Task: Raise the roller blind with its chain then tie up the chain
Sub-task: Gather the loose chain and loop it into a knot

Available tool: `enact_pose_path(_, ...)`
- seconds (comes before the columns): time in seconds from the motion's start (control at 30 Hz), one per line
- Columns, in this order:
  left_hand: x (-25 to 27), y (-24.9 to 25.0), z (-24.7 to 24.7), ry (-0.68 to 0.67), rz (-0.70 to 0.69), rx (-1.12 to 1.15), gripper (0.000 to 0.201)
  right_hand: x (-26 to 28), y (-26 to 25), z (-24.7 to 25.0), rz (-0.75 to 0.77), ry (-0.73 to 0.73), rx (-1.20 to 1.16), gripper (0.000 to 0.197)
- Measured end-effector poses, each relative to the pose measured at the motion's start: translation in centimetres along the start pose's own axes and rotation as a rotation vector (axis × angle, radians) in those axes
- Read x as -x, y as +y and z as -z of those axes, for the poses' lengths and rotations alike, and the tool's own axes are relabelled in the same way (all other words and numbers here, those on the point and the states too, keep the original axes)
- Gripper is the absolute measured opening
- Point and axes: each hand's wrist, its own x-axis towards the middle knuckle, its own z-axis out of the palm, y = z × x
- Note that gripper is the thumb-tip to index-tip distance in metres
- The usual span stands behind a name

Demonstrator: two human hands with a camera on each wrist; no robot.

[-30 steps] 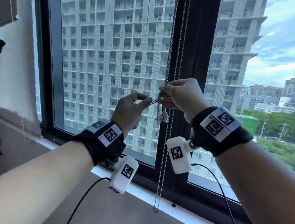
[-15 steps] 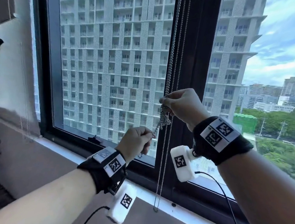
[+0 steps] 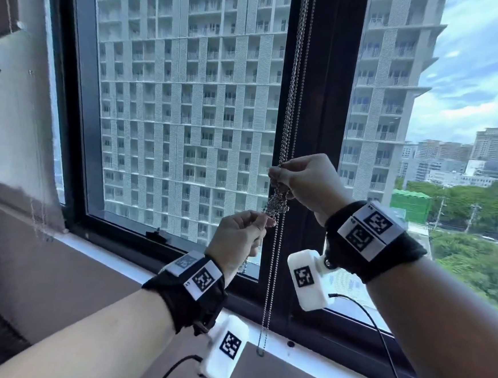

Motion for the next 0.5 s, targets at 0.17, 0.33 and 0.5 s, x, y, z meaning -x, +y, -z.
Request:
enact_pose_path(0.17,0.14,-0.55,-0.37,0.052,-0.047,-0.017,0.03,0.05,0.11,-0.01,0.0,-0.015,-0.017,0.019)
enact_pose_path(0.33,-0.01,-0.98,-0.44,0.031,-0.031,-0.046,0.031,0.29,0.05,-0.22,0.008,-0.01,-0.032,0.018)
enact_pose_path(0.5,0.06,-0.91,-0.43,-0.013,-0.077,-0.127,0.023,0.38,0.24,-0.4,0.005,-0.008,-0.025,0.018)
